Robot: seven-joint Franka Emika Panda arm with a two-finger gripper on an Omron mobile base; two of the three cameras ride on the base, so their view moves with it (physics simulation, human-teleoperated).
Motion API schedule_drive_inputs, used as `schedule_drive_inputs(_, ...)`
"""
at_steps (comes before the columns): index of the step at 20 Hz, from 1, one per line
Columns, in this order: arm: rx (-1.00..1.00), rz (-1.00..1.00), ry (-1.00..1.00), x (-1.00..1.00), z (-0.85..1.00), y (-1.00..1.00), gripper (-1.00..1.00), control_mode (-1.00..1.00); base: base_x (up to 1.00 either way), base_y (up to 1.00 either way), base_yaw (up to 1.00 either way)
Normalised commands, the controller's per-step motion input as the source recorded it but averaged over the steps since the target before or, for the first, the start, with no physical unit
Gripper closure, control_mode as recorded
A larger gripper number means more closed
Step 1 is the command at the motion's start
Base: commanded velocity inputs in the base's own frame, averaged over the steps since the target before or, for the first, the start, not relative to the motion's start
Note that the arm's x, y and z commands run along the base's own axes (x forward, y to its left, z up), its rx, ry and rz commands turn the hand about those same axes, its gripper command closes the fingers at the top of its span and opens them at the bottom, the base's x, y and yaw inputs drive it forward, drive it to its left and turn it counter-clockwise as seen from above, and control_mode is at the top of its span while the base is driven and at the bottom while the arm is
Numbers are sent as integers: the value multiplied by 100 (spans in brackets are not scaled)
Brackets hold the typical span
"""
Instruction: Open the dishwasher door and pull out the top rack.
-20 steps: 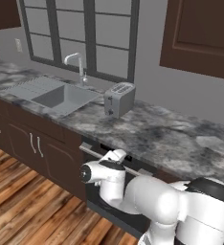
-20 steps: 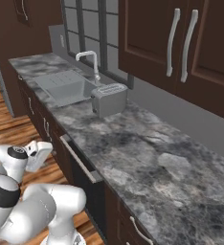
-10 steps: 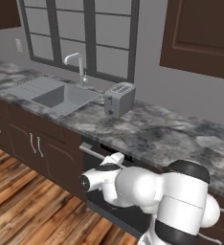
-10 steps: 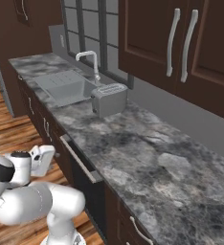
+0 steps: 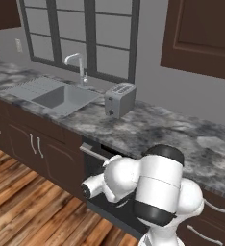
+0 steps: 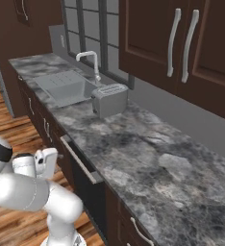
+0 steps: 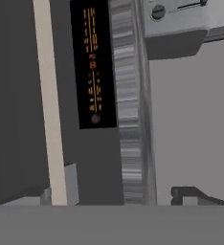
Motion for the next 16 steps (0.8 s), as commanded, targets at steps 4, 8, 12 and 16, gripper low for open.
schedule_drive_inputs(4, -15, -2, -5, 19, -24, 0, -100, -100, 0, 0, 0)
schedule_drive_inputs(8, -13, -3, -3, 14, -26, 0, -100, -100, 0, 0, 0)
schedule_drive_inputs(12, -13, -3, -4, 15, -23, 0, -100, -100, 0, 0, 0)
schedule_drive_inputs(16, -13, -4, -4, 17, -20, 0, -100, -100, 0, 0, 0)
